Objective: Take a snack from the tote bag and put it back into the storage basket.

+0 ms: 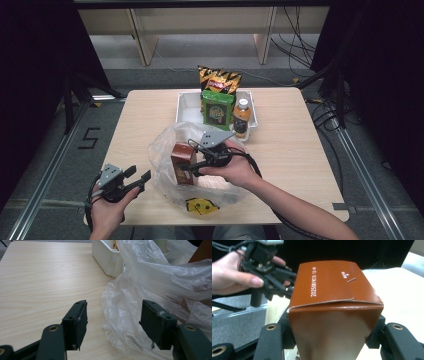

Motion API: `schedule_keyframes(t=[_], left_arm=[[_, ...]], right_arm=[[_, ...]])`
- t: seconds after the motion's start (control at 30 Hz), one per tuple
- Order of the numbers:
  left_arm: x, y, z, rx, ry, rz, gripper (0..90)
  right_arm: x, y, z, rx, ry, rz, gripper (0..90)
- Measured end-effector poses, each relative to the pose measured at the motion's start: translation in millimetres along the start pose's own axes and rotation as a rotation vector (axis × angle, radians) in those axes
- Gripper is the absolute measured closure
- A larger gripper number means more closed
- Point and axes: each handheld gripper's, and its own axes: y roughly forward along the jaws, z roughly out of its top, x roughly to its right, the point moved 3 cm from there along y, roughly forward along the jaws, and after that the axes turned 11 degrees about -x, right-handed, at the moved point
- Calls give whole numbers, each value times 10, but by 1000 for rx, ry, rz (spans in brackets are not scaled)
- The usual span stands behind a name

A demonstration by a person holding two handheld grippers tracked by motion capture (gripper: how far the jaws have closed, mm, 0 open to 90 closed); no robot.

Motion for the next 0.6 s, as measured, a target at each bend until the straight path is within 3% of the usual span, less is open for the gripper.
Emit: schedule_keyframes(t=[0.13, 0.2, 0.33, 0.4, 0.43, 0.6], left_arm=[[-7, -2, -3, -1, -9, 5, 378], [-11, 1, -7, -1, -13, 5, 378], [-17, 7, -9, -4, -13, 8, 378], [-18, 12, -9, -2, -12, 4, 378], [-18, 10, -10, -4, -13, 7, 378], [-22, 16, -14, -4, -17, 6, 378]], right_arm=[[27, -84, 50, 17, 0, -14, 433], [54, -120, 86, 43, -26, -27, 433], [79, -188, 122, 55, -19, -30, 433], [71, -219, 130, 53, 15, -20, 433], [90, -226, 141, 62, -7, -20, 433], [111, -283, 162, 65, 15, -13, 433]])
